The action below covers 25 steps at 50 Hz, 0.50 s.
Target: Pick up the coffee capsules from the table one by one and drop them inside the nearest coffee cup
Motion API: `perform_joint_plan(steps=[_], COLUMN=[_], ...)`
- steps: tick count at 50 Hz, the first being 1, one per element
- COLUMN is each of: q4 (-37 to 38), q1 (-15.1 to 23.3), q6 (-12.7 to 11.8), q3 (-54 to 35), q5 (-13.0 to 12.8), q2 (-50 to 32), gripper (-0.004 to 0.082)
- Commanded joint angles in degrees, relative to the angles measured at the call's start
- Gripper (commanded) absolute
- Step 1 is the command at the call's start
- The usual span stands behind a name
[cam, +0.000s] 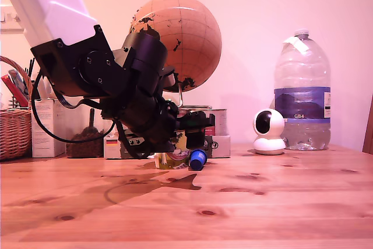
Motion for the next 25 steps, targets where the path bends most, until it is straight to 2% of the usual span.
perform_joint_plan(steps=[1, 13, 25], q4=[-0.4, 1.2, 2.0], q1=[0.4, 0.0, -0.7], q6=[0.5, 0.5, 0.4], q3=[0.7, 0.7, 0.7], q5=[0.5, 0.4, -1.7], q2=[-1.4, -1.4, -1.4], gripper=[0.0521, 0.052, 0.052])
